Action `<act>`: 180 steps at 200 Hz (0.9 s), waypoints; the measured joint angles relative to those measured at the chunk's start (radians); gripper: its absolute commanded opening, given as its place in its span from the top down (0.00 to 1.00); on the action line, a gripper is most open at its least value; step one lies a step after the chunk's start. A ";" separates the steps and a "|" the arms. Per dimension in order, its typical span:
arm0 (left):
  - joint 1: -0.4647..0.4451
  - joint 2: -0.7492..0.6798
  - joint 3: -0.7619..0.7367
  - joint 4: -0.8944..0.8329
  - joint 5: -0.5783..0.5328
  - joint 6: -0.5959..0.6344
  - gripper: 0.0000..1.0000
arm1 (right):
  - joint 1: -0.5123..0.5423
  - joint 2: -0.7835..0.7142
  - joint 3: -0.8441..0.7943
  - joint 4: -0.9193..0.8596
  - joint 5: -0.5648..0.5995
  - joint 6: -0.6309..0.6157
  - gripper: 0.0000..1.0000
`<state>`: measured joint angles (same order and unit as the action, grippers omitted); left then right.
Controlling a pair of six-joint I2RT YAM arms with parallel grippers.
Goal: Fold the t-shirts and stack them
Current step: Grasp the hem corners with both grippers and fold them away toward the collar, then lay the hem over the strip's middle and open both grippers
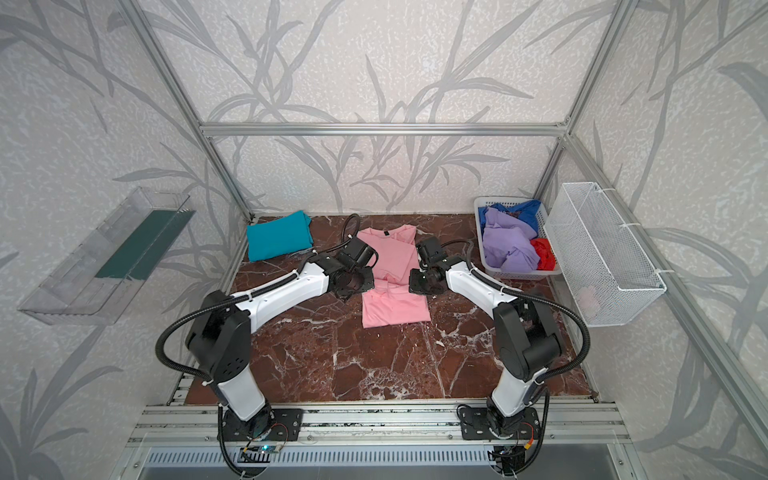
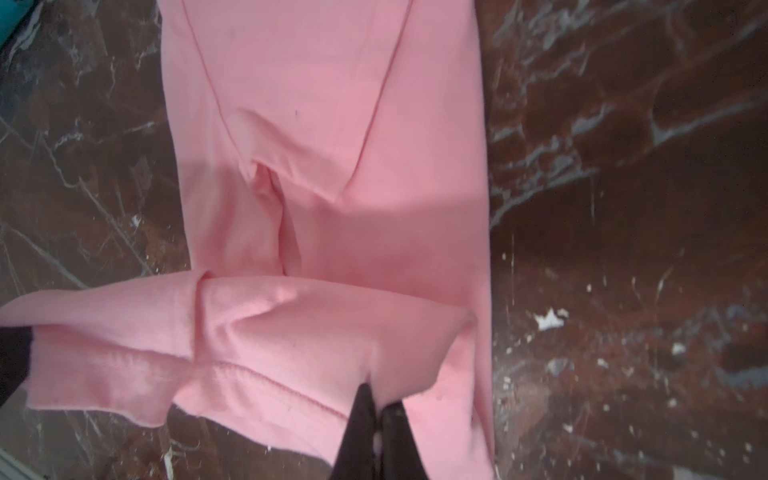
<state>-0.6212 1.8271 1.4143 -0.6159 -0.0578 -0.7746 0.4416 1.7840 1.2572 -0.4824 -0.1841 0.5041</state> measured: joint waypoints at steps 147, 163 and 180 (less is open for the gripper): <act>0.156 0.330 0.402 -0.156 0.058 0.083 0.79 | -0.067 0.357 0.351 0.007 -0.019 -0.024 0.75; 0.190 0.359 0.468 -0.197 0.047 0.079 0.73 | -0.080 0.399 0.420 0.003 -0.028 -0.020 0.69; 0.239 0.374 0.532 -0.223 0.022 0.069 0.70 | -0.099 0.435 0.483 0.005 -0.035 -0.003 0.68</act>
<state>-0.3824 2.2009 1.9461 -0.8387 -0.0357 -0.7052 0.3424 2.2185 1.7405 -0.4770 -0.2195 0.5014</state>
